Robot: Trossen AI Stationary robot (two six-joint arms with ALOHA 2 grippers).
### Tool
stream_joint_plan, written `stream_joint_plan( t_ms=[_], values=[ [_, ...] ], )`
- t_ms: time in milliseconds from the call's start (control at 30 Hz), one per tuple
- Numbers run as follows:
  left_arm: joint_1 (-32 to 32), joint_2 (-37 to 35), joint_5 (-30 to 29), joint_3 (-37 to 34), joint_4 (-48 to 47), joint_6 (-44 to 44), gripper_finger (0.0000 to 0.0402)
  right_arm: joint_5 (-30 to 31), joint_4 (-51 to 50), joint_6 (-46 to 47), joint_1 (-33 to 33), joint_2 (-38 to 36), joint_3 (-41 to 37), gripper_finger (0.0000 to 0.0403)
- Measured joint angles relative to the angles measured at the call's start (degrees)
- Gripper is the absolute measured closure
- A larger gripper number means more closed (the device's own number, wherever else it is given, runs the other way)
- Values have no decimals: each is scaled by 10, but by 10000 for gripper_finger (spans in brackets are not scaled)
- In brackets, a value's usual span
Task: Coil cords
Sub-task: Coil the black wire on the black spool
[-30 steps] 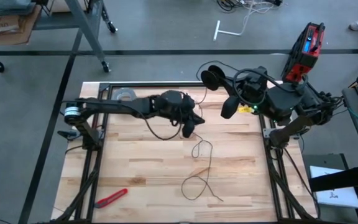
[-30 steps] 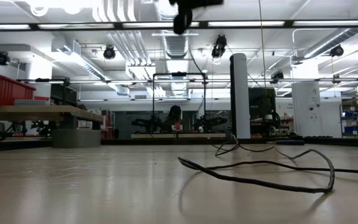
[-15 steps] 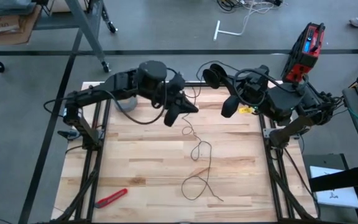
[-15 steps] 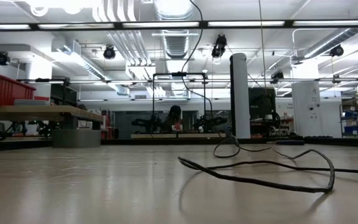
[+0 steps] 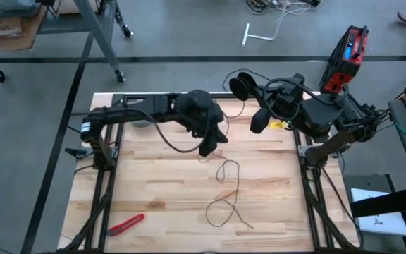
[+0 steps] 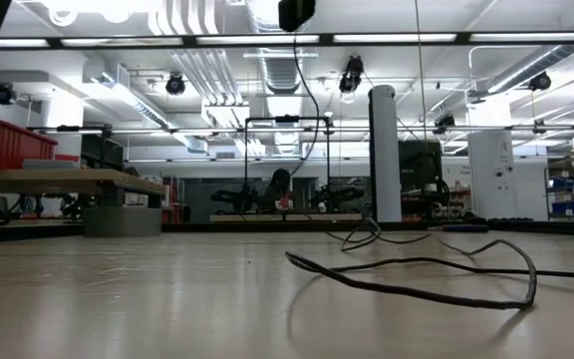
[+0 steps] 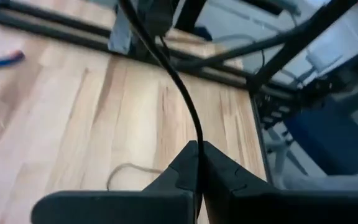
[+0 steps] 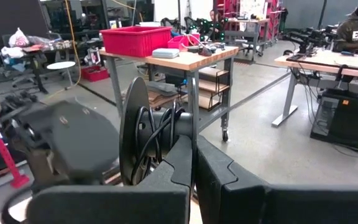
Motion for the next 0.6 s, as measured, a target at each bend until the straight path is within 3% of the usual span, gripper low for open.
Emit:
stream_joint_plan(
  t_ms=[200,300,467,600],
  values=[
    [12,1,37,-13,-5,36,325,-74,1,22,6,-31,17,403],
    [18,-6,49,-14,-14,48,274,-78,-1,21,11,-49,17,403],
    [42,-21,148,-13,-37,67,196,-119,-51,17,13,-61,16,403],
    [62,-61,203,-15,-26,100,175,-144,-156,75,13,-62,16,403]
  ],
)
